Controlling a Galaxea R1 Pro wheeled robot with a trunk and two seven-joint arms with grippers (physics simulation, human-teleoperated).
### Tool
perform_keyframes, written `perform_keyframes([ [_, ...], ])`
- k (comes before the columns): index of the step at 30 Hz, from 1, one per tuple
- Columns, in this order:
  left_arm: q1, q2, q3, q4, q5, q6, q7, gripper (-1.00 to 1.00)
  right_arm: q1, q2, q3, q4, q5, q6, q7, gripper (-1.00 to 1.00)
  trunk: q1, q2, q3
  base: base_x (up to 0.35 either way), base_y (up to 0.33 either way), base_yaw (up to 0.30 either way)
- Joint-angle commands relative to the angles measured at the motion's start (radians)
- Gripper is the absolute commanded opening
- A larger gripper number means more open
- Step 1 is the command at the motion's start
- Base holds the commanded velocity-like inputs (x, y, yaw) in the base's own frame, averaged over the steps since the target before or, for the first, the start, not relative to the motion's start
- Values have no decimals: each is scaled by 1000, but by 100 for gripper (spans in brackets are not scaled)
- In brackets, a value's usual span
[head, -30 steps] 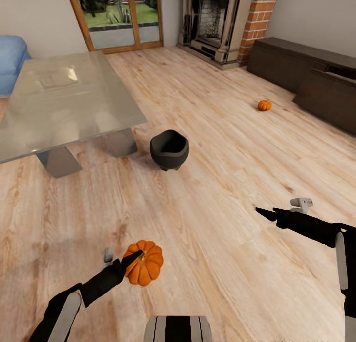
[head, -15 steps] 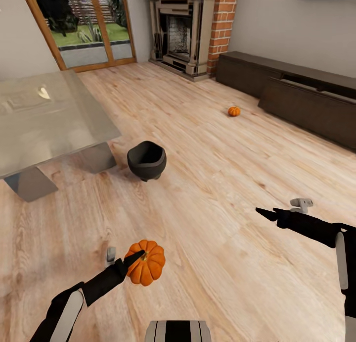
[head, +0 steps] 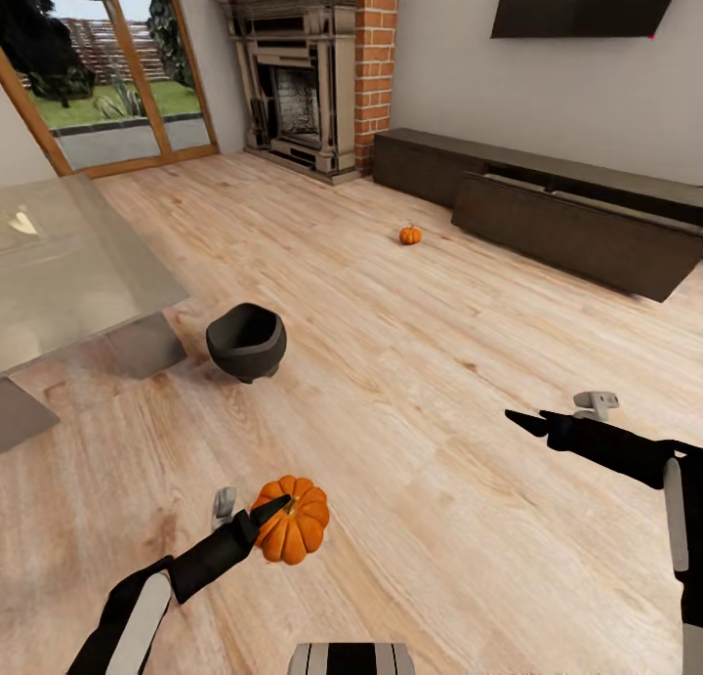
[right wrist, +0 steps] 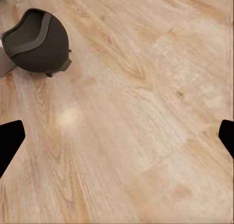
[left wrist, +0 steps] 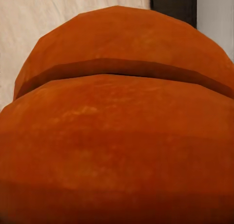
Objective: Place each of the two pumpkins and all three candles from the living room inside a cabinet in the living room (use any cabinet), then make sure every cabinet is closed, and position the cauldron so it is next to a table in the living room.
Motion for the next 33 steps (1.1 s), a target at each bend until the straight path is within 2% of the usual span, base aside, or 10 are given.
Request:
perform_keyframes([
  [1, 0, -22, 2, 0, 4, -4, 7, -100, -1, 0, -1, 0, 9, 5, 10, 100, -1, 0, 3, 0, 0, -300],
  [5, 0, -39, 1, -2, 3, -50, 12, -100, -1, 0, 0, 0, 9, 4, 10, 100, -2, 1, 19, 0, 0, -300],
  [9, 0, -48, 0, -5, -35, -76, 11, -100, -1, 3, 0, 0, 9, 3, 10, 100, -4, 2, 34, 0, 0, -300],
  [12, 0, -50, 0, -5, -44, -81, 11, -100, -1, 3, 0, 0, 9, 3, 10, 100, -6, 3, 46, 0, 0, -300],
  [14, 0, -50, -10, -5, -47, -83, 12, -100, -1, 4, 0, 0, 9, 2, 10, 100, -6, 3, 54, 0, 0, -300],
  [16, -2, -46, -49, -5, -50, -84, 15, -100, -1, 4, 0, 0, 9, 2, 10, 100, -7, 3, 61, 0, 0, -300],
  [19, -5, -44, -78, -5, -53, -84, 17, -100, -1, 5, 1, -1, 9, 1, 10, 100, -9, 4, 73, 0, 0, -300],
  [26, -12, -39, -92, 7, -53, -76, 18, -100, -1, 5, 2, 0, 9, -1, 11, 100, -12, 6, 100, 0, 0, -276],
  [29, -14, -42, -93, 7, -55, -84, 19, -100, 4, 0, 0, 0, 10, -4, 11, 100, -12, 6, 100, 0, 0, -85],
  [33, -15, -45, -97, 0, -54, -116, 18, -100, 18, 1, -1, 0, 5, -54, 18, 100, -12, 6, 99, 1, 0, -19],
])
